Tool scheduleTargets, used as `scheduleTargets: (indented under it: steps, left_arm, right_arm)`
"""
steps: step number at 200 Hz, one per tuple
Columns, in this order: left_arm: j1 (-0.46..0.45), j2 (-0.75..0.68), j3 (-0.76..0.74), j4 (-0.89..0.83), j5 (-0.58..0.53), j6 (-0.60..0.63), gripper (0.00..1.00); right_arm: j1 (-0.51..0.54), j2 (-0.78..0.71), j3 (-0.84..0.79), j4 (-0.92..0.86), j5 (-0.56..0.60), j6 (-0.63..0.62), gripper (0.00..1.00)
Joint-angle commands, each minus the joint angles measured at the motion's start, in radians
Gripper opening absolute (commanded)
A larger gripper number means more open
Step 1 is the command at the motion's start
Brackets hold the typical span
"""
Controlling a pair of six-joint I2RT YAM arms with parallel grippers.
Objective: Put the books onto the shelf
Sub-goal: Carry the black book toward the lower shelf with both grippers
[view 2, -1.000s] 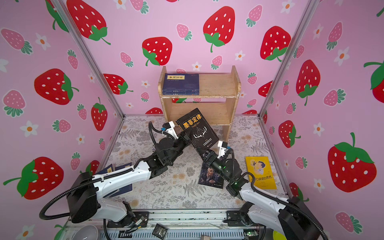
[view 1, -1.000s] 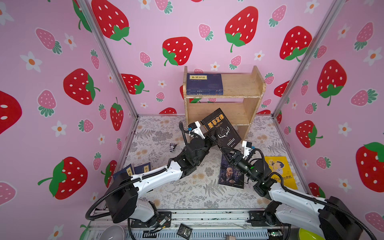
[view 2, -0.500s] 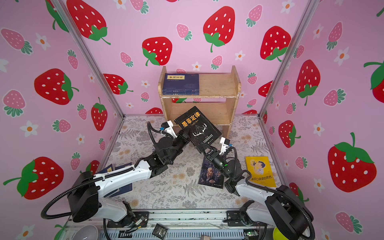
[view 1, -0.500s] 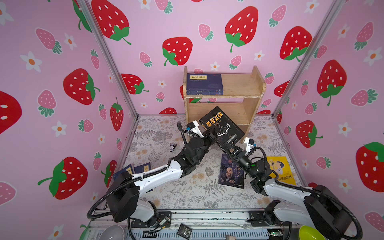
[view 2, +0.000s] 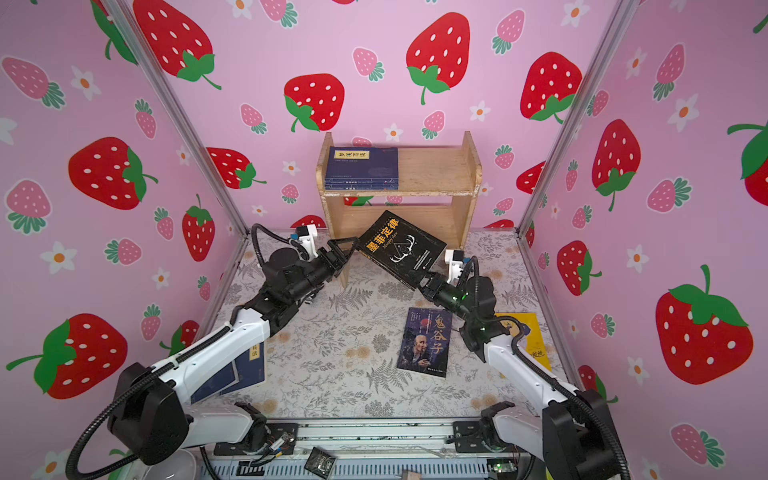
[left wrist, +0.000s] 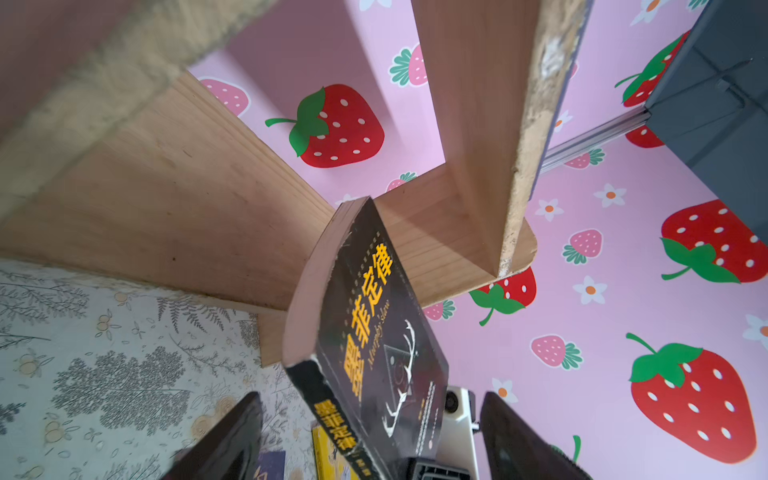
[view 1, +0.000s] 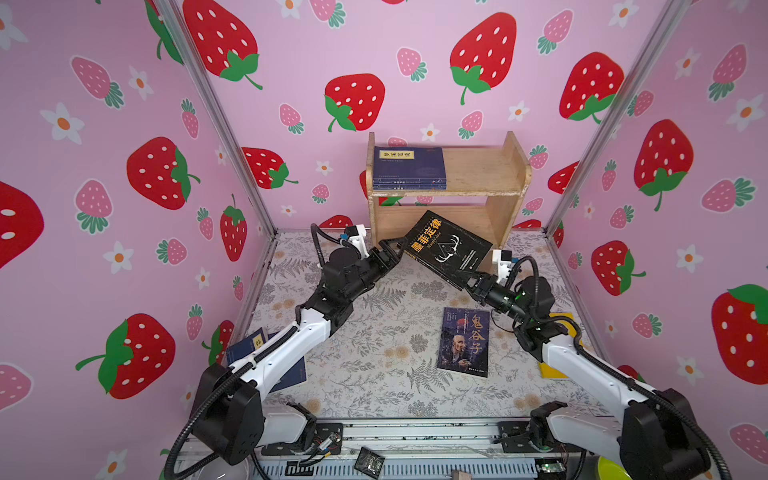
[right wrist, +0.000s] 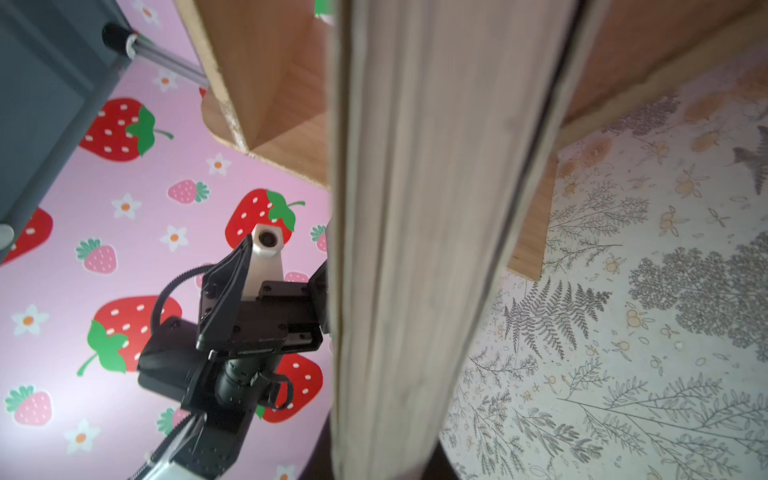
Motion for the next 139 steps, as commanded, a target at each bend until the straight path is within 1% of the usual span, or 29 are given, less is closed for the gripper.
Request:
scheduleTargets:
  steps: [1, 8, 18, 32, 52, 66, 79, 95, 118, 131, 139]
  left_arm:
    - [0.020, -0.046, 0.087, -0.269, 0.252, 0.174, 0.84]
    - [0.020, -0.053, 0.098, -0.317, 0.257, 0.210, 0.84]
    - [0.022, -0.062, 0.097, -0.330, 0.267, 0.229, 0.83]
    - [0.024, -0.073, 0.078, -0.299, 0.266, 0.227, 0.82]
    - [0.025, -0.064, 0.070, -0.261, 0.268, 0.207, 0.78]
    - [0.025, -0.048, 0.069, -0.233, 0.275, 0.190, 0.72]
    - [0.026, -0.034, 0.069, -0.215, 0.272, 0.178, 0.69]
    - [0.025, -0.023, 0.069, -0.207, 0.246, 0.175, 0.62]
    - [0.027, -0.021, 0.051, -0.153, 0.214, 0.153, 0.58]
    - [0.028, -0.027, 0.037, -0.118, 0.196, 0.139, 0.53]
    - [0.029, -0.033, 0.024, -0.093, 0.184, 0.130, 0.52]
  right_arm:
    - [-0.032, -0.041, 0.073, -0.108, -0.185, -0.143, 0.04]
    - [-0.041, -0.035, 0.082, -0.107, -0.209, -0.144, 0.04]
    - [-0.051, -0.025, 0.095, -0.107, -0.236, -0.146, 0.04]
    - [-0.059, -0.010, 0.118, -0.110, -0.268, -0.155, 0.04]
    - [-0.071, -0.005, 0.142, -0.117, -0.286, -0.162, 0.04]
    - [-0.079, 0.001, 0.155, -0.122, -0.294, -0.165, 0.04]
    - [-0.080, 0.007, 0.166, -0.128, -0.306, -0.172, 0.04]
    - [-0.081, 0.011, 0.176, -0.145, -0.316, -0.185, 0.04]
    - [-0.083, 0.011, 0.179, -0.147, -0.331, -0.190, 0.04]
    - [-0.084, 0.010, 0.179, -0.148, -0.334, -0.192, 0.04]
    - [-0.086, 0.011, 0.179, -0.147, -0.338, -0.192, 0.04]
